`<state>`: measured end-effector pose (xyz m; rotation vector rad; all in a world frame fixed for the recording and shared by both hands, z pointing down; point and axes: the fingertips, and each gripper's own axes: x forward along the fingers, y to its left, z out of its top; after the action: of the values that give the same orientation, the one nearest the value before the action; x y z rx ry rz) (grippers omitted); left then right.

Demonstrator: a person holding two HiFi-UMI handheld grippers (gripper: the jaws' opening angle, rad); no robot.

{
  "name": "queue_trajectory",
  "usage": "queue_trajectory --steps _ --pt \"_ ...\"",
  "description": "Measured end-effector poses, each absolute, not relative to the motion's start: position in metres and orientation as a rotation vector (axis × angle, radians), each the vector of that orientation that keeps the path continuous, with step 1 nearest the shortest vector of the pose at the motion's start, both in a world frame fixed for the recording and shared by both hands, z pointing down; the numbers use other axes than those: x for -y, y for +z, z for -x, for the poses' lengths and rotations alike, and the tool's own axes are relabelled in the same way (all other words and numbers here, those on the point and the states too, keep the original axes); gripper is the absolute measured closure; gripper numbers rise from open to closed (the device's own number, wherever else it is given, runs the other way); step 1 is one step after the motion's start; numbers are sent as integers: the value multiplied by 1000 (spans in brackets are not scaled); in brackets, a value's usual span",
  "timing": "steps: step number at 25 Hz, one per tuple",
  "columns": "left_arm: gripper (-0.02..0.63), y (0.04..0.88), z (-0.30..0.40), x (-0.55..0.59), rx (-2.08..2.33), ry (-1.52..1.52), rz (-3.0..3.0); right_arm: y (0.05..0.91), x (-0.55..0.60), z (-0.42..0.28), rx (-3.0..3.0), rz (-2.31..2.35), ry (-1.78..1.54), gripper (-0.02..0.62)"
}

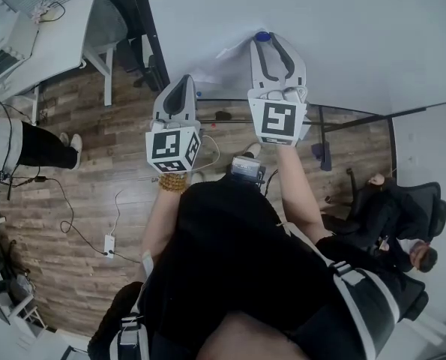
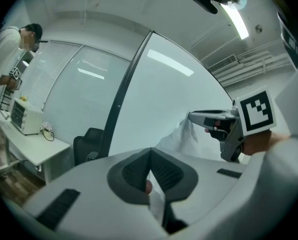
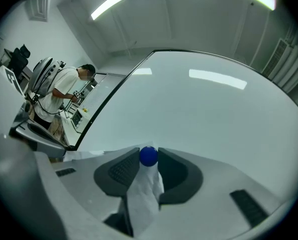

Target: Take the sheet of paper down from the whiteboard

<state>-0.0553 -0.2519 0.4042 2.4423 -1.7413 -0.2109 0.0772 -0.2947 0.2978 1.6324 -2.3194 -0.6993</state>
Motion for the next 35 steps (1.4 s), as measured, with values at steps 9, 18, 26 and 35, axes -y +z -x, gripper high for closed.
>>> queue_trajectory --steps 9,18,26,35 --pt "597 402 59 252 1740 -233 -2404 302 280 -72 2342 -1602 -687 482" --pt "597 409 64 250 1762 -180 -2371 312 256 -59 2375 -1532 -693 482" --pt "597 403 55 240 1778 -140 -2424 308 234 -50 2442 -1509 -680 482" --pt "597 387 44 227 1846 -22 -2544 299 203 -33 2645 -1505 -567 482"
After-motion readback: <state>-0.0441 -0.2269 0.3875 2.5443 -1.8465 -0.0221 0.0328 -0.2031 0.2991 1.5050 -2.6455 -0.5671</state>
